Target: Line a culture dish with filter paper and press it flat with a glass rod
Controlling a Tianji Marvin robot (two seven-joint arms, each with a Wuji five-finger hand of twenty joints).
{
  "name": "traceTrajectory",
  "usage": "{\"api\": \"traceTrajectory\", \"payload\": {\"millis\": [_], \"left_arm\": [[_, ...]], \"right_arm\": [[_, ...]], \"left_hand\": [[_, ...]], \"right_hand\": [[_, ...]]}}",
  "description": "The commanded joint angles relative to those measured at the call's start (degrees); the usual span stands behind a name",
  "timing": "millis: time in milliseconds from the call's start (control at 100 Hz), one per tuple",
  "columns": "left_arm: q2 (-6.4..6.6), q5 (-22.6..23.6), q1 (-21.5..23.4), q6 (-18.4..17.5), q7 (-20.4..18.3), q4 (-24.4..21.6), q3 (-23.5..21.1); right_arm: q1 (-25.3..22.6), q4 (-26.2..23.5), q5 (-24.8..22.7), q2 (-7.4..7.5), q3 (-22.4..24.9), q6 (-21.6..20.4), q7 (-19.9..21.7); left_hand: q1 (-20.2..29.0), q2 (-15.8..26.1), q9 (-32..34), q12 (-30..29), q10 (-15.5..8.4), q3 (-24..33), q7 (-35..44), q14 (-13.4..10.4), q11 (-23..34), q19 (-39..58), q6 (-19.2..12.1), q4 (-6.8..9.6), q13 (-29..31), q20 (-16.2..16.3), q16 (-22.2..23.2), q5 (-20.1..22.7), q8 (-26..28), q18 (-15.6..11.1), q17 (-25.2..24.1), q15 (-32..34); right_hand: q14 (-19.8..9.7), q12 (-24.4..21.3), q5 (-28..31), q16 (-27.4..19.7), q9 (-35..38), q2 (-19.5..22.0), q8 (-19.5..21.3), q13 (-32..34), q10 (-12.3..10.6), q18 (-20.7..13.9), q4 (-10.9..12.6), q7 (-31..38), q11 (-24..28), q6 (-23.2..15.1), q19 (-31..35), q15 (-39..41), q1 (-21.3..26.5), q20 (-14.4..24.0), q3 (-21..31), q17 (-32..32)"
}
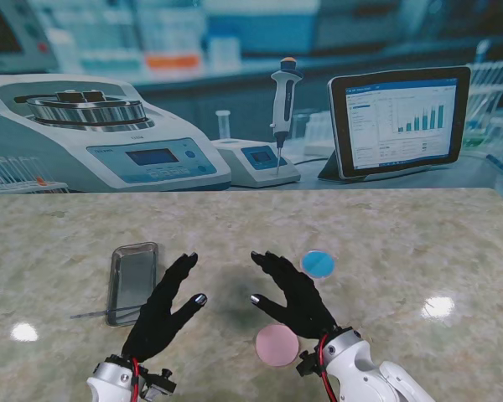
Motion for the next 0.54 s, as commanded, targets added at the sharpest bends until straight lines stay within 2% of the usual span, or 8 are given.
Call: {"api": "traceTrajectory", "payload": {"millis": [0,530], "left_arm": [[-0.07,0.0,0.46,0.18,-0.48,-0.61,-0.04],[0.01,0.41,1.0,-0.94,-0.59,-1.2,-0.43]], "right_arm": [[-0.29,0.1,0.05,-0.25,-0.09,-0.11,0.2],[-0.42,-0.08,-0.57,-0.32,0.06,-0.5,-0.5]], "left_hand": [[-1.27,2.22,-2.26,-1.01,-2.68,-1.38,-1.1,-2.76,-0.99,-3.16,-1.69,1.63,-2.05,-2.68,-1.32,-0.75,-0.72,-2.66,0.11,-1.29],[-1.44,2.51,-2.19,-0.93,-2.83,-1.45,-1.01,-2.9,-0.88,-3.2,-1.74,1.58,-2.06,-3.56,-1.91,-0.73,-0.55,-2.74,0.15,-1.34]], "right_hand": [[-2.03,-0.79,0.96,-0.54,-1.16,1.75,-1.29,-1.26,-2.96,-1.99,-0.75,-0.69,-0.86,-1.44,-1.4,-1.8,-2.61,-1.16,-0.61,-0.16],[-2.11,1.03,0.86,0.62,-1.37,1.67,-0.85,-1.16,-2.73,-1.29,-0.8,0.35,-0.32,-1.78,-0.65,-1.43,-2.95,0.64,-0.21,-0.29]]}}
